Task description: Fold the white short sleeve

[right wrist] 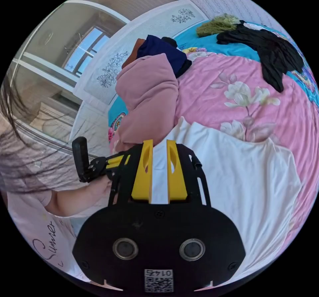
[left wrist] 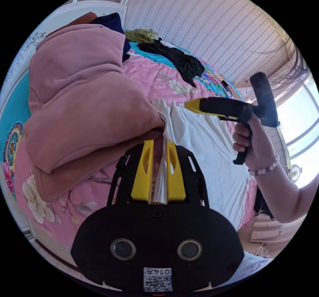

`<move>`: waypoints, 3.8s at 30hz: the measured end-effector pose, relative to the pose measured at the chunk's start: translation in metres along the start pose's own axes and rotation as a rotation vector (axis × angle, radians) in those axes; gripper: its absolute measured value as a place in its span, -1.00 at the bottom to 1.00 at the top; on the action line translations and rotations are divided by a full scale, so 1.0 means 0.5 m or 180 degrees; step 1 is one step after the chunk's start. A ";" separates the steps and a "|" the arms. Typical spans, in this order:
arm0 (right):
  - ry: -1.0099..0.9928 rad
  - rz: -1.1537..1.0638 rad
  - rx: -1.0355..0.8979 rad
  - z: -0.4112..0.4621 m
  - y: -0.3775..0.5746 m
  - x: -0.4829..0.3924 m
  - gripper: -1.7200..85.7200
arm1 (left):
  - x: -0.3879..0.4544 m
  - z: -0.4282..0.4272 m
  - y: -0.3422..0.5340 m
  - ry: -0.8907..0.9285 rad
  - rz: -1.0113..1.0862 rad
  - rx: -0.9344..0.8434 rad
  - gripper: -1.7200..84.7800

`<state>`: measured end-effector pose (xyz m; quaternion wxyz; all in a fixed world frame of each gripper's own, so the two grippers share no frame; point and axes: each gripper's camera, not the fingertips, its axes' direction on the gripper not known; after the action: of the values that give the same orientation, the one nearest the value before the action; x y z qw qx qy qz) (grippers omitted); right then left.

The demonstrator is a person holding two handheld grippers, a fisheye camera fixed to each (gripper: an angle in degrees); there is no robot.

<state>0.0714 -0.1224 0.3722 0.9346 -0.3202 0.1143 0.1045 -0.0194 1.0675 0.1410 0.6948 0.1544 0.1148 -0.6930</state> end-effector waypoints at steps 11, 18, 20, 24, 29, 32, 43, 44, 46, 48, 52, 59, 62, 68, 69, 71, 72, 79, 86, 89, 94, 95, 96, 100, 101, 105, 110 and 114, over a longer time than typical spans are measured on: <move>0.0325 0.0503 -0.0354 0.116 -0.138 0.081 -0.92 | -0.025 0.027 -0.034 0.0089 0.0039 -0.0119 -0.96; -0.0375 0.0330 0.0265 0.007 -0.101 0.063 -0.95 | -0.010 -0.070 -0.020 0.0161 0.0170 0.0273 -0.98; -0.0550 0.0170 0.0292 0.007 -0.107 0.051 -0.95 | -0.011 -0.090 -0.007 0.0109 0.0163 0.0363 -0.98; -0.0471 0.0040 -0.0020 0.063 -0.128 0.041 -0.94 | -0.039 -0.076 0.022 -0.0054 -0.0112 0.0282 -0.97; -0.0369 -0.0092 -0.0113 0.074 -0.100 0.025 -0.91 | -0.072 -0.082 0.053 -0.0003 -0.0413 0.0303 -0.96; -0.0401 -0.0073 0.0129 0.020 -0.039 0.027 -0.91 | -0.069 -0.091 0.073 -0.0238 -0.0497 0.0286 -0.98; 0.0413 0.1340 0.0746 -0.168 0.472 0.099 -0.90 | 0.204 -0.037 0.100 -0.0016 0.0747 0.0258 -0.98; 0.0540 0.1634 0.0834 -0.194 0.544 0.108 -0.90 | 0.254 -0.013 0.099 0.0161 0.0934 0.0225 -0.98; 0.0710 0.2056 0.1004 -0.234 0.652 0.118 -0.89 | 0.333 0.034 0.095 0.0459 0.1174 0.0122 -0.98; 0.0906 0.2409 0.1199 -0.270 0.753 0.122 -0.88 | 0.447 0.115 0.096 0.0828 0.1514 -0.0145 -0.98; 0.1104 0.3009 0.1619 -0.323 0.947 0.134 -0.84 | 0.632 0.245 0.114 0.1085 0.2014 -0.0482 -0.98; 0.0629 0.3356 0.2115 -0.316 1.145 0.188 -0.80 | 1.017 0.494 0.168 0.1309 0.2855 -0.0840 -0.95; 0.0368 0.3317 0.2272 -0.304 1.193 0.208 -0.80 | 1.160 0.601 0.206 0.1210 0.3109 -0.0952 -0.86; 0.0188 0.3110 0.2286 -0.290 1.246 0.231 -0.79 | 1.267 0.773 0.282 0.0802 0.3652 -0.1505 -0.93; 0.0171 0.3099 0.2296 -0.289 1.252 0.233 -0.79 | 1.265 0.775 0.276 0.0700 0.3661 -0.1418 -0.96; 0.0098 0.3079 0.2356 -0.283 1.278 0.242 -0.79 | 1.255 0.777 0.268 0.0611 0.3593 -0.1276 -0.97; 0.0076 0.3083 0.2376 -0.281 1.286 0.244 -0.79 | 1.247 0.790 0.267 0.0629 0.3560 -0.1298 -0.98; -0.0295 0.3085 0.2729 -0.264 1.357 0.274 -0.83 | 1.274 0.803 0.276 0.1137 0.3369 -0.1393 -0.90; -0.0094 0.2960 0.2656 -0.271 1.380 0.249 -0.84 | 1.294 0.832 0.317 0.0781 0.3700 -0.1427 -0.96; -0.0113 0.3033 0.2615 -0.269 1.396 0.248 -0.81 | 1.249 0.831 0.278 0.0734 0.3365 -0.1399 -0.98; -0.0300 0.3055 0.2763 -0.258 1.393 0.272 -0.78 | 1.209 0.840 0.257 0.0854 0.3230 -0.1398 -0.98; -0.0299 0.3048 0.2784 -0.258 1.382 0.279 -0.79 | 1.207 0.839 0.250 0.0853 0.3221 -0.1407 -0.98; -0.0301 0.3045 0.2801 -0.259 1.377 0.283 -0.79 | 1.204 0.838 0.240 0.0866 0.3157 -0.1441 -0.98; -0.0383 0.3043 0.2996 -0.266 1.357 0.288 -0.91 | 1.187 0.795 0.203 0.1294 0.2952 -0.1392 -0.98; -0.0353 0.2984 0.3074 -0.275 1.359 0.275 -0.91 | 1.176 0.769 0.186 0.1434 0.2876 -0.1293 -0.98; -0.0012 0.2735 0.2966 -0.304 1.337 0.219 -0.93 | 1.087 0.666 0.132 0.1797 0.2503 -0.1012 -0.97; 0.0473 0.1932 0.2390 -0.333 1.200 0.130 -0.94 | 0.919 0.543 0.115 0.1750 0.2139 -0.0774 -0.97; 0.0729 0.1476 0.1792 -0.313 1.093 0.085 -0.93 | 0.763 0.482 0.119 0.1394 0.1743 -0.0747 -0.95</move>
<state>-0.0580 0.2080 -0.0741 0.9187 -0.0261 0.3117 0.2412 0.0321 0.6232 0.2251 0.8265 0.2433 0.2939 -0.4140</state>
